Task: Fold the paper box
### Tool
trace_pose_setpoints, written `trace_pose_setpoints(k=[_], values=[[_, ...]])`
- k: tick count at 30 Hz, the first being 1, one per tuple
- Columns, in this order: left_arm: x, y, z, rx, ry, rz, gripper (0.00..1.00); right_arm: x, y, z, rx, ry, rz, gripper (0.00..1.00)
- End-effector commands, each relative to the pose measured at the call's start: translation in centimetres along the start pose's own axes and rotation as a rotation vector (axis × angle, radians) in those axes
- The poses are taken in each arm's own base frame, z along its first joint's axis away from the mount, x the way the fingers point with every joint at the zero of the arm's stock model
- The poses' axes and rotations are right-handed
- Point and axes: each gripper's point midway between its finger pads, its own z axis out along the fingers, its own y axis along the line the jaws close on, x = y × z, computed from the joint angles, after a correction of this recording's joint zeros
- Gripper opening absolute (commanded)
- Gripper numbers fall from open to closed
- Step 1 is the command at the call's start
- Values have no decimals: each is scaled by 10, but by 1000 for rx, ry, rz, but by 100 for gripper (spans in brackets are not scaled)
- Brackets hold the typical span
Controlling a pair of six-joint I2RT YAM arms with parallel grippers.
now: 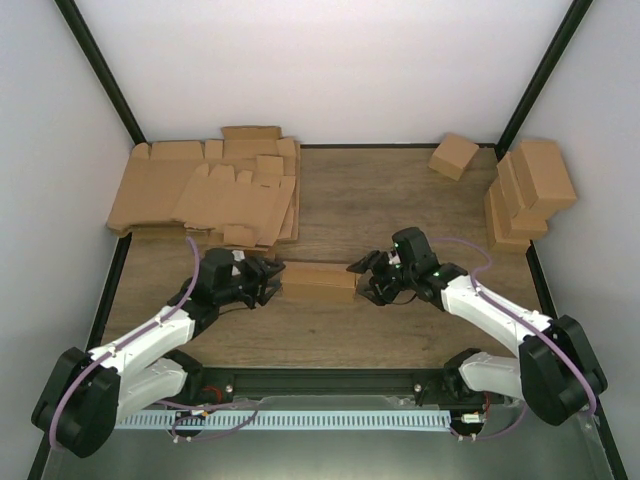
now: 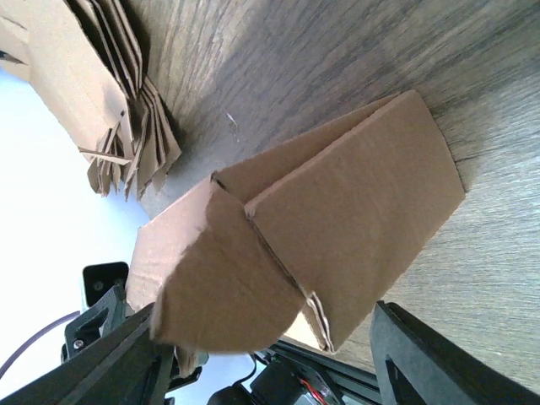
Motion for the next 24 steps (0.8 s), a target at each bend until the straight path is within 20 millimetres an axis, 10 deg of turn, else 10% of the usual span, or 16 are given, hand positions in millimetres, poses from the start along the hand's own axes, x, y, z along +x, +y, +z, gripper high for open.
trace_pose_setpoints(k=[1,14,24], values=[[-1,9,0,-19,-8,2,53,-1,-9,4,44,-15,13,64],[-2,33,0,-86,-26,-11,29,-4,-29,9,109,-21,10,39],[-7,55,5,-149,-42,-5,8,-5,-36,15,137,-17,-24,39]])
